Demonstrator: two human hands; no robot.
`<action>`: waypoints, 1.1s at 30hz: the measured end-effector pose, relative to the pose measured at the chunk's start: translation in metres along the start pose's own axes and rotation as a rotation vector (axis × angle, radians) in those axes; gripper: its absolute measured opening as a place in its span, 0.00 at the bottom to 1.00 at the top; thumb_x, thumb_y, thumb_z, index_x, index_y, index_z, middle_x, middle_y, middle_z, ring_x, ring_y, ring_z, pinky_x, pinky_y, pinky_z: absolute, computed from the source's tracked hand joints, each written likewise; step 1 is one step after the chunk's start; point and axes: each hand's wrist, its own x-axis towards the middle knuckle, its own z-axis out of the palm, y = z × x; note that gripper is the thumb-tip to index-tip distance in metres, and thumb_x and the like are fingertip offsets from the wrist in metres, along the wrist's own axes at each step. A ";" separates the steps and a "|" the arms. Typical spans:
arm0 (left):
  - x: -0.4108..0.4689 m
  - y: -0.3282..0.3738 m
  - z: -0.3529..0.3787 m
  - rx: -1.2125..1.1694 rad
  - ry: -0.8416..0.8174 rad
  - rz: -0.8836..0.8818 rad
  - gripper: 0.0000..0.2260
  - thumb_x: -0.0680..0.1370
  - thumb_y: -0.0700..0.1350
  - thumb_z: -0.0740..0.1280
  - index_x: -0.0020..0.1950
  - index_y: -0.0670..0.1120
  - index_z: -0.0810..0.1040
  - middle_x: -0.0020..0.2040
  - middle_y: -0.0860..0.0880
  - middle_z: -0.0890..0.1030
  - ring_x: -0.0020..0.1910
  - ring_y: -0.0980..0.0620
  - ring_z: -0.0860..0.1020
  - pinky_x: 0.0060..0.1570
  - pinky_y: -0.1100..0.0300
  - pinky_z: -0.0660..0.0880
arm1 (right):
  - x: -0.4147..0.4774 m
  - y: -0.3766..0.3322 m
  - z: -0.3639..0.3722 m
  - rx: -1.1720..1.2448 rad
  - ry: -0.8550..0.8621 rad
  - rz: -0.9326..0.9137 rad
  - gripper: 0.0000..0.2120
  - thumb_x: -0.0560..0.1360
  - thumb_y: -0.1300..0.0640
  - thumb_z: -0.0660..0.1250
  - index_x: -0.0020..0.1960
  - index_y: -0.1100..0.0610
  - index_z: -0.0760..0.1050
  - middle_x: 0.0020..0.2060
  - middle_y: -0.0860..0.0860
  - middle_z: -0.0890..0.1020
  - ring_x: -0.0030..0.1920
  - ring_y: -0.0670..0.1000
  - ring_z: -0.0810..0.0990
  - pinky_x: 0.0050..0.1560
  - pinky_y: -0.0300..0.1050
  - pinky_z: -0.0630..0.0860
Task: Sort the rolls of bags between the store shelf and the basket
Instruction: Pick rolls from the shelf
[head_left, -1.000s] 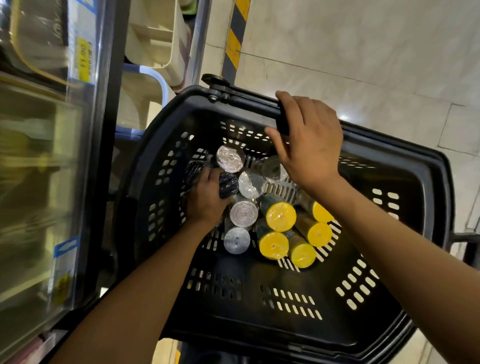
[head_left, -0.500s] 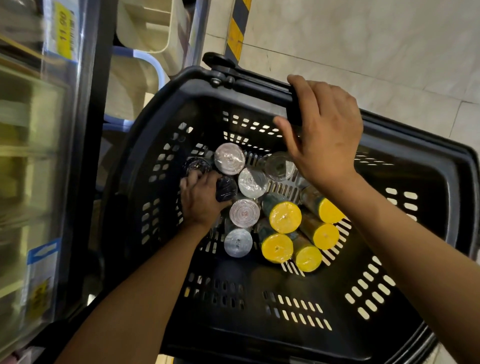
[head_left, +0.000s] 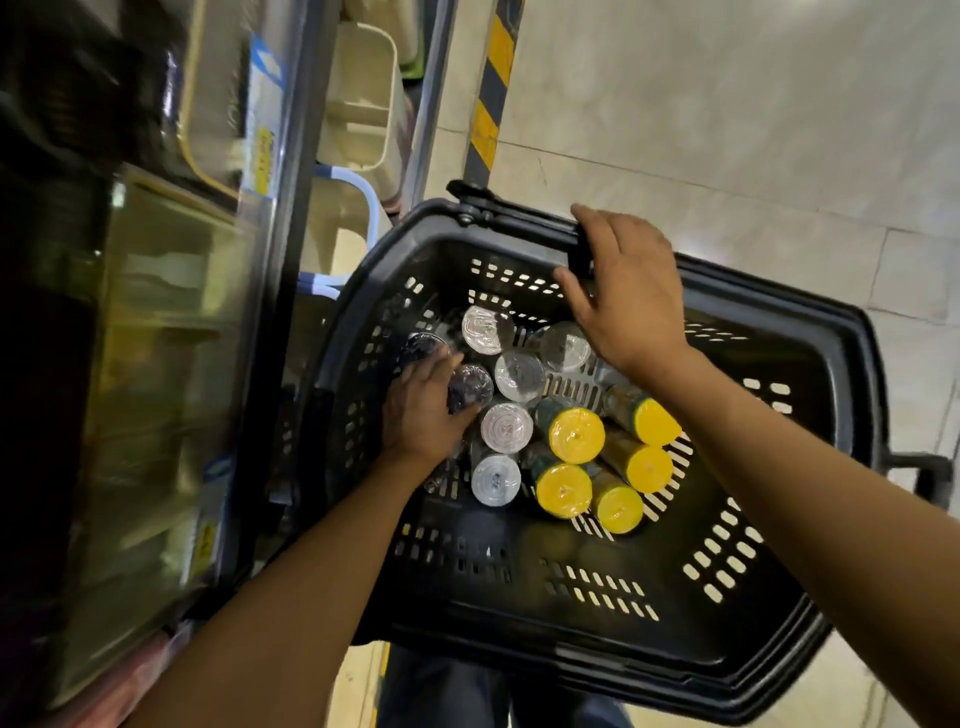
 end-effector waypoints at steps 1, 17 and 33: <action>-0.005 0.007 -0.013 -0.003 -0.005 0.001 0.29 0.74 0.52 0.69 0.73 0.48 0.65 0.73 0.50 0.66 0.71 0.49 0.63 0.68 0.56 0.61 | -0.002 -0.004 -0.009 0.023 -0.041 0.011 0.25 0.78 0.50 0.62 0.71 0.60 0.64 0.63 0.58 0.74 0.64 0.59 0.70 0.68 0.54 0.63; -0.168 0.120 -0.225 -0.024 0.159 -0.020 0.25 0.78 0.57 0.62 0.73 0.50 0.64 0.71 0.49 0.69 0.69 0.49 0.67 0.65 0.55 0.65 | -0.100 -0.088 -0.234 0.176 -0.265 -0.023 0.26 0.79 0.51 0.60 0.73 0.59 0.61 0.68 0.58 0.70 0.68 0.58 0.67 0.66 0.49 0.63; -0.473 0.140 -0.287 -0.054 0.688 -0.328 0.23 0.79 0.59 0.58 0.72 0.53 0.65 0.70 0.54 0.69 0.68 0.52 0.68 0.62 0.56 0.68 | -0.241 -0.228 -0.363 0.296 -0.313 -0.643 0.27 0.79 0.43 0.53 0.74 0.56 0.61 0.69 0.53 0.70 0.68 0.52 0.69 0.65 0.43 0.67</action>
